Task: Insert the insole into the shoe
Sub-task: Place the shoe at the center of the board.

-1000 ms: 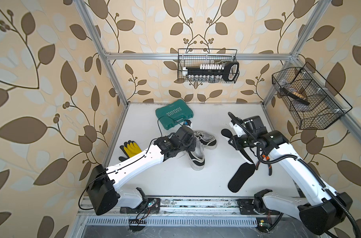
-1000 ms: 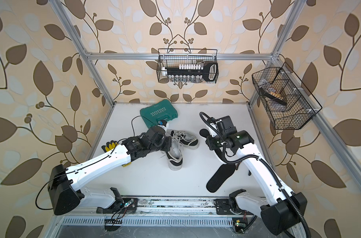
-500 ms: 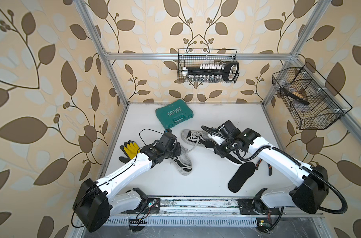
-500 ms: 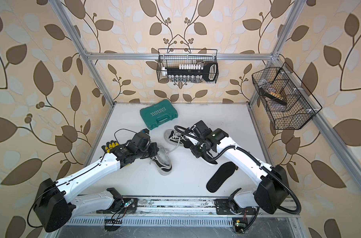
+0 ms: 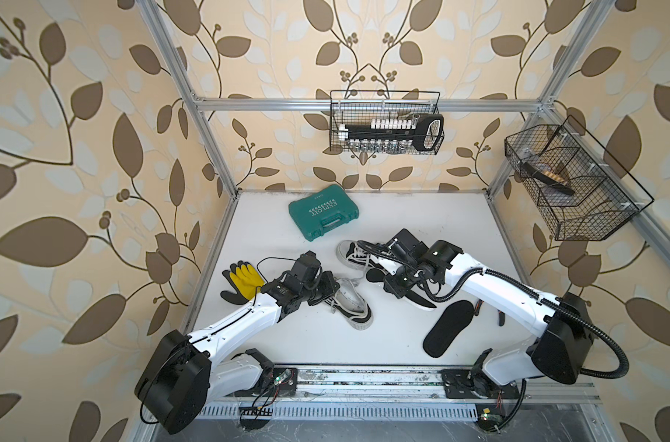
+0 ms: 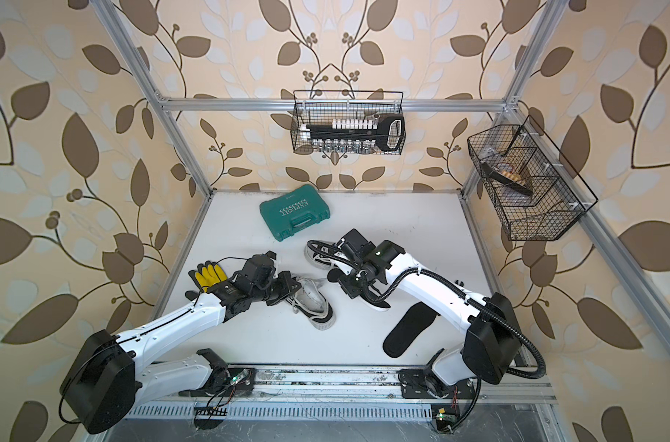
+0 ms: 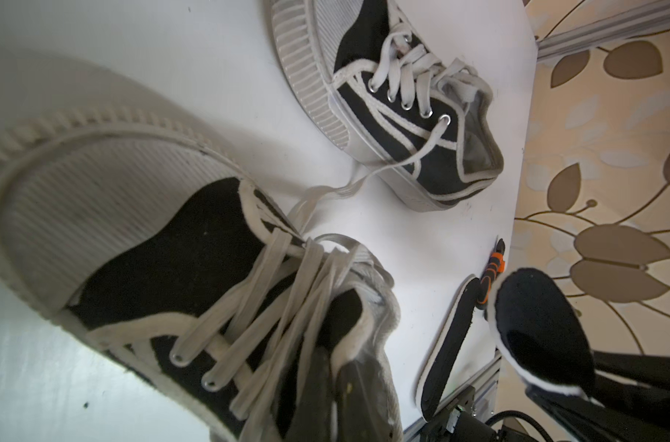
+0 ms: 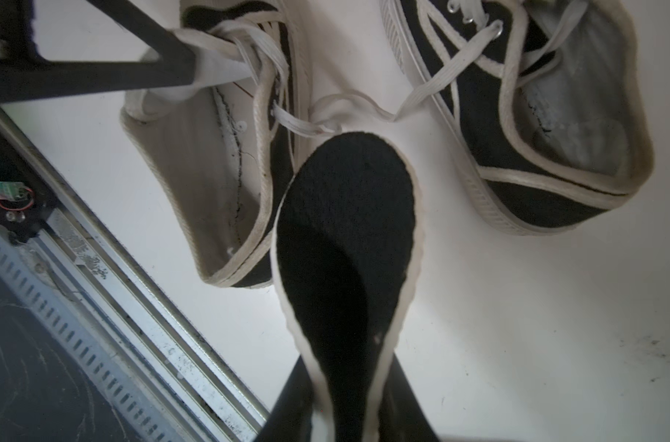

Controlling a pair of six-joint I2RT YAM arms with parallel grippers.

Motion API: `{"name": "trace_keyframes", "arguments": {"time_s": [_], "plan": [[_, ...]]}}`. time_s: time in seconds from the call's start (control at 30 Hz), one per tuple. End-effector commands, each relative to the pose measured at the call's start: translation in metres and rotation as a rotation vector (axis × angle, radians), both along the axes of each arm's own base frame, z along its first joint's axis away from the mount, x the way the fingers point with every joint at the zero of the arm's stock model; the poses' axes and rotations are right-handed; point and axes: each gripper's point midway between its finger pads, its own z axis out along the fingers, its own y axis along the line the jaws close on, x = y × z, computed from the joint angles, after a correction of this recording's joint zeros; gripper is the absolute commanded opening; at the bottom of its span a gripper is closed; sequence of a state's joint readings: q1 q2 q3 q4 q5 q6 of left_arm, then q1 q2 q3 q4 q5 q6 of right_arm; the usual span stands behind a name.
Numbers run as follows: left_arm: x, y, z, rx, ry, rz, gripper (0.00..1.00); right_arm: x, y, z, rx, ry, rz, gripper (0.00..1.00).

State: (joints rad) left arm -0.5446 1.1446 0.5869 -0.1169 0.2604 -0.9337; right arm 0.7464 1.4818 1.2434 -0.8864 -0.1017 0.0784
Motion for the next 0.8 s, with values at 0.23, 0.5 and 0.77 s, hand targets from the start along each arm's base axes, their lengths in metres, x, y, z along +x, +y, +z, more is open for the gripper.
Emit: {"name": "trace_keyframes", "arguments": {"time_s": [0.23,0.5,0.77], "plan": [[0.009,-0.019,0.029,-0.169,-0.053,-0.007,0.0,-0.016,0.033,-0.011,0.004,0.116,-0.01,0.24],[0.005,-0.017,0.023,-0.161,-0.035,-0.009,0.0,-0.019,0.049,-0.019,-0.039,0.152,-0.013,0.23],[0.006,-0.016,0.023,-0.16,-0.037,0.0,0.0,-0.031,0.047,-0.023,-0.051,0.183,-0.015,0.22]]}}
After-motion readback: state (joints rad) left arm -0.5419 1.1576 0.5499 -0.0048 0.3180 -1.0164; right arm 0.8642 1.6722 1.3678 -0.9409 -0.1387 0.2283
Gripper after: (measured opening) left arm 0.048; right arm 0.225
